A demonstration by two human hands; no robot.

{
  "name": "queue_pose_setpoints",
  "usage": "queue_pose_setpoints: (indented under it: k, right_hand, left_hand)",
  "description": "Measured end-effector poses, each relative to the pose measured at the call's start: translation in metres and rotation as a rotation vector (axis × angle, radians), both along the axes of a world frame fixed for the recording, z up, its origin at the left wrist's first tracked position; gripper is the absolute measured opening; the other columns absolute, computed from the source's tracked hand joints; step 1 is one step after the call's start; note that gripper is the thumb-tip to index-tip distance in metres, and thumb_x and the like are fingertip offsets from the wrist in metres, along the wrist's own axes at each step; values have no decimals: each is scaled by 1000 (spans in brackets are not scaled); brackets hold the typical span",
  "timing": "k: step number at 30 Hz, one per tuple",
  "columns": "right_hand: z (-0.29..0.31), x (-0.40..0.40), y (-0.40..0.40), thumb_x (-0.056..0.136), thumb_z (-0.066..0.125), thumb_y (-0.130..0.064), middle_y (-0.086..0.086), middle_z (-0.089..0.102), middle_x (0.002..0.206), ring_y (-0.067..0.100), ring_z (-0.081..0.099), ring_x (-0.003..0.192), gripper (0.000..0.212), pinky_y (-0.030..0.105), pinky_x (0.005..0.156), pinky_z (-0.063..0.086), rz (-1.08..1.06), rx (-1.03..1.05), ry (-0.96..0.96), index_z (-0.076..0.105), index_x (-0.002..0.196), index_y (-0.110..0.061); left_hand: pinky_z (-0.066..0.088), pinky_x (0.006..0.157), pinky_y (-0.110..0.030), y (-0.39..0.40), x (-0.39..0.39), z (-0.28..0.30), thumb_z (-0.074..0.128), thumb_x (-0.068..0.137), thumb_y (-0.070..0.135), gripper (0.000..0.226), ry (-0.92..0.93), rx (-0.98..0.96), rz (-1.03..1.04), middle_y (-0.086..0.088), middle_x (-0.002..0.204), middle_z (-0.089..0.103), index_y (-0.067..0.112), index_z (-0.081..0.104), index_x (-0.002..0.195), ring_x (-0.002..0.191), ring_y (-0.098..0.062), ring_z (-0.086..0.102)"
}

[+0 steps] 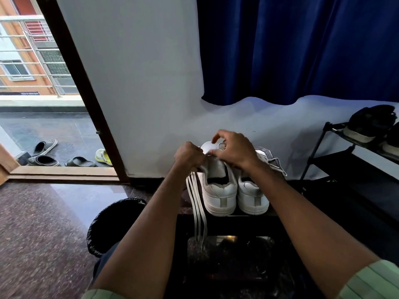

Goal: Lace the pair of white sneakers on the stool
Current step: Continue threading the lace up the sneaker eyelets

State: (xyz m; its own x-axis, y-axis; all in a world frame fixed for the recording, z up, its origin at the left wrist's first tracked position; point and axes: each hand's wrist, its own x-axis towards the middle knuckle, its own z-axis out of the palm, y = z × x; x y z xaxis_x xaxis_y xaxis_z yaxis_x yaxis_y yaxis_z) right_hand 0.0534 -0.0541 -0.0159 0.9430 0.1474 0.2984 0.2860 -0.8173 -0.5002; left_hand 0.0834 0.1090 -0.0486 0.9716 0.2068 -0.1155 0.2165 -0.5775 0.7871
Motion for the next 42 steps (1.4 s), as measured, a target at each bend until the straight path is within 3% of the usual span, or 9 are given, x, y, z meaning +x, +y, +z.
queue_pose_setpoints:
  k: [4, 8, 11, 16, 19, 27, 33, 39, 42]
  right_hand:
    - [-6, 1, 5, 82, 85, -35, 2, 78, 93, 24, 69, 86, 17, 28, 72, 47, -14, -150, -6, 82, 93, -23]
    - [-1, 2, 6, 96, 68, -5, 2, 77, 93, 11, 65, 81, 18, 29, 71, 50, 114, 868, 227, 70, 84, -18]
    - [2, 6, 6, 106, 48, -8, 3, 73, 81, 20, 64, 73, 24, 28, 57, 40, 120, 1129, 305, 52, 86, -20]
    - [-3, 1, 8, 88, 75, -36, -2, 70, 97, 23, 64, 87, 28, 33, 73, 46, 36, 2, -15, 62, 110, -23]
    - [-12, 3, 13, 85, 73, -30, 8, 74, 102, 36, 67, 98, 16, 35, 74, 47, 9, -262, -48, 73, 99, -21]
    - [2, 0, 12, 109, 47, -12, 7, 67, 83, -3, 53, 44, 15, 17, 55, 43, 64, 864, 208, 56, 98, -6]
    - [-7, 0, 9, 83, 78, -41, 3, 77, 105, 29, 68, 99, 28, 36, 81, 52, -26, -219, 21, 75, 109, -31]
    - [1, 6, 14, 97, 62, -8, 0, 65, 99, 12, 61, 84, 18, 26, 76, 46, -29, 476, -34, 65, 86, -22]
    - [4, 2, 12, 92, 72, -23, -4, 67, 97, 16, 62, 87, 5, 30, 77, 51, 44, 187, -47, 68, 91, -25]
  left_hand:
    - [63, 84, -45, 0, -1, 0, 71, 81, 22, 25, -1, 31, 7, -13, 97, 77, 16, 77, 105, 91, -34, 76]
    - [64, 81, -44, 0, 3, -3, 75, 80, 33, 30, 1, 65, 8, -12, 92, 77, 14, 76, 104, 87, -33, 76]
    - [64, 81, -44, 0, 5, -4, 75, 81, 30, 29, -2, 74, -1, -13, 92, 77, 12, 77, 104, 85, -33, 76]
    - [63, 85, -43, -1, 0, 2, 73, 86, 30, 25, 2, 84, -25, -13, 95, 78, 14, 76, 105, 90, -32, 76]
    - [63, 85, -44, -1, 0, 1, 72, 84, 26, 26, -3, 80, -30, -14, 96, 78, 15, 77, 107, 92, -33, 76]
    - [63, 84, -45, 0, 1, 3, 71, 86, 26, 27, 6, 106, -46, -15, 95, 77, 12, 76, 108, 89, -35, 76]
    - [64, 80, -45, -1, -1, 4, 70, 85, 21, 23, 8, 85, -51, -16, 89, 77, 11, 76, 105, 84, -33, 77]
    - [64, 80, -45, -1, -3, 5, 64, 85, 11, 19, 12, 41, -45, -18, 87, 77, 8, 76, 100, 79, -33, 77]
    - [64, 80, -46, -1, 1, 4, 67, 82, 17, 24, 22, 59, -41, -17, 89, 77, 10, 76, 103, 83, -34, 77]
